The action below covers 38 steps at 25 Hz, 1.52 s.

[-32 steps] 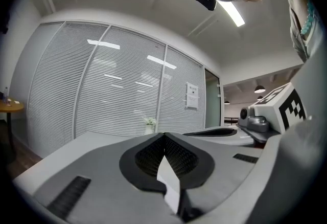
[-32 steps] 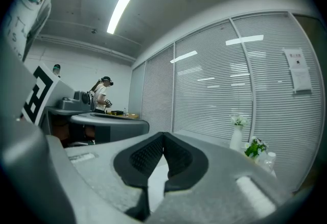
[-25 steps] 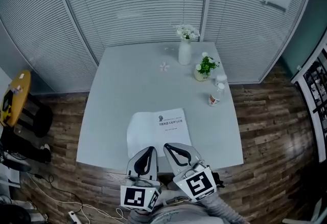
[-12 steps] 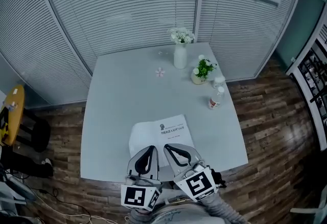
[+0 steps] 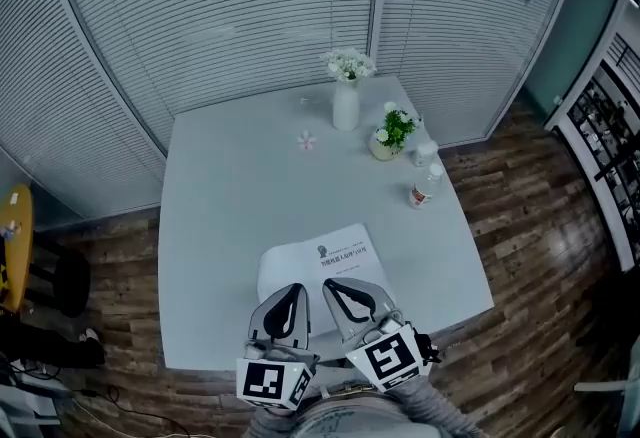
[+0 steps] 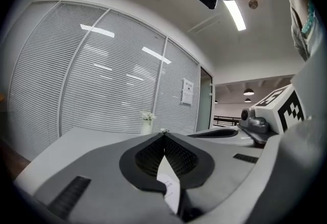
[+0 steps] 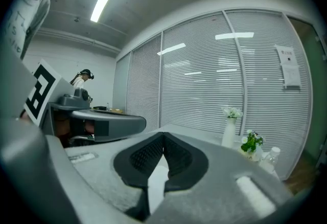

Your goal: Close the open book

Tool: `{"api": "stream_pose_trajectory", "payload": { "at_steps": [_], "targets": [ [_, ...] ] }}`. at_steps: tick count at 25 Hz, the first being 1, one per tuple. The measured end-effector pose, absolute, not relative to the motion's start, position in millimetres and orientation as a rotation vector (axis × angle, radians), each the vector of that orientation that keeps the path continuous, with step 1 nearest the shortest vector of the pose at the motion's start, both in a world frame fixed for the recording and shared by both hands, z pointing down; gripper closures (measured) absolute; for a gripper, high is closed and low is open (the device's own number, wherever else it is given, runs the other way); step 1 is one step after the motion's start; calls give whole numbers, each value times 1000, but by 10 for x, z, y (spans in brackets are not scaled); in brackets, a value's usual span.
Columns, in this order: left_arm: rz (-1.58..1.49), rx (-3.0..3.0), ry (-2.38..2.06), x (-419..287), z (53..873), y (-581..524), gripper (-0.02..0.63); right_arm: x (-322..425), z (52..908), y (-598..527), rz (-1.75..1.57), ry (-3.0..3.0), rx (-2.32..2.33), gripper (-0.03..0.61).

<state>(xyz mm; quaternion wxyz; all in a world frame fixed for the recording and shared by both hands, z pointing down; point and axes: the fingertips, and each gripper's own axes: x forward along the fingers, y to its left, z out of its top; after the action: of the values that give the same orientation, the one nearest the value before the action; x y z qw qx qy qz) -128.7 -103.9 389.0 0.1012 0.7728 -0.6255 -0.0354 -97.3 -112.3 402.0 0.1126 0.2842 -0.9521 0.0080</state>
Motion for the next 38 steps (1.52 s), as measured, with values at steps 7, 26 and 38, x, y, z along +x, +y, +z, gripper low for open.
{"api": "stream_pose_trajectory", "payload": {
  "at_steps": [7, 26, 38],
  "targets": [
    [-65, 2331, -1748, -1463, 4101, -1050, 615, -1141, 4191, -1125, 22, -2756, 900, 577],
    [41, 2329, -1637, -1673, 4556, -984, 615, -1325, 4491, -1091, 51, -2689, 920, 577],
    [126, 2255, -1595, -1664, 4917, -986, 614, -1264, 4654, -1160, 98, -2667, 896, 577]
  ]
}}
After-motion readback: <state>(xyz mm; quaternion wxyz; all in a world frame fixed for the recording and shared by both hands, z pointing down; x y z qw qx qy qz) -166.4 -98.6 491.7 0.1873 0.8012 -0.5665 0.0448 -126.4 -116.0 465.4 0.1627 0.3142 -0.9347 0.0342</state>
